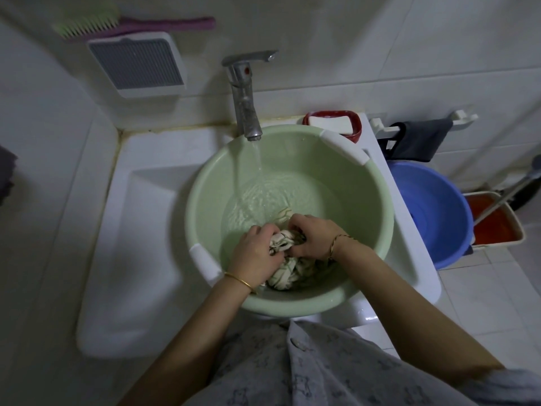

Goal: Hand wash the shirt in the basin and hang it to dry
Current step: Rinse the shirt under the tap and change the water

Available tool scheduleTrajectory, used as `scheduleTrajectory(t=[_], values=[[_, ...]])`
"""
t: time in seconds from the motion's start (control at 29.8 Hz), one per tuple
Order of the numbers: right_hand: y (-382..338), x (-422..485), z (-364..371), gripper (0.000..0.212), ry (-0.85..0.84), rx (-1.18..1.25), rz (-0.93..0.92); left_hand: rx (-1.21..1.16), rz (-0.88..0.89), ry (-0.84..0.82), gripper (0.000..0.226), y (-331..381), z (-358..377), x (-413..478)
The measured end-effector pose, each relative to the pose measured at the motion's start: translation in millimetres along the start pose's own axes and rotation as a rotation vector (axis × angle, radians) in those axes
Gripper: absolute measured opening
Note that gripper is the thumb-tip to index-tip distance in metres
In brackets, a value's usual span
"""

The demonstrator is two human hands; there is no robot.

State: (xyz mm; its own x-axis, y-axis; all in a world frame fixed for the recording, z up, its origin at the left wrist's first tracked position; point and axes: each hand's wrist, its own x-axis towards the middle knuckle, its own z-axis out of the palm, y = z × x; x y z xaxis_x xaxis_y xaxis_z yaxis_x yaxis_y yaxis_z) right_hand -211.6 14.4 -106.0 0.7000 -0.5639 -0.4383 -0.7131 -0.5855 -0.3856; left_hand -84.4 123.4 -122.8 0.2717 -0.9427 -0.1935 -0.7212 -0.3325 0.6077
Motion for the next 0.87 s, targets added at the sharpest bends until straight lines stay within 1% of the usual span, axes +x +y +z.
scheduleTrajectory(t=[0.44, 0.74, 0.87], values=[[-2.1, -4.4, 0.4, 0.046, 0.049, -0.013, -0.054, 0.020, 0.005, 0.008, 0.044, -1.2, 1.0, -0.3], [-7.3, -8.6, -0.4, 0.048, 0.093, -0.139, -0.095, 0.052, 0.014, 0.022, 0.044, -0.5, 1.2, -0.5], [-7.8, -8.9, -1.0, 0.047, 0.092, -0.131, -0.094, 0.052, 0.009, 0.019, 0.046, 0.0, 1.1, -0.6]])
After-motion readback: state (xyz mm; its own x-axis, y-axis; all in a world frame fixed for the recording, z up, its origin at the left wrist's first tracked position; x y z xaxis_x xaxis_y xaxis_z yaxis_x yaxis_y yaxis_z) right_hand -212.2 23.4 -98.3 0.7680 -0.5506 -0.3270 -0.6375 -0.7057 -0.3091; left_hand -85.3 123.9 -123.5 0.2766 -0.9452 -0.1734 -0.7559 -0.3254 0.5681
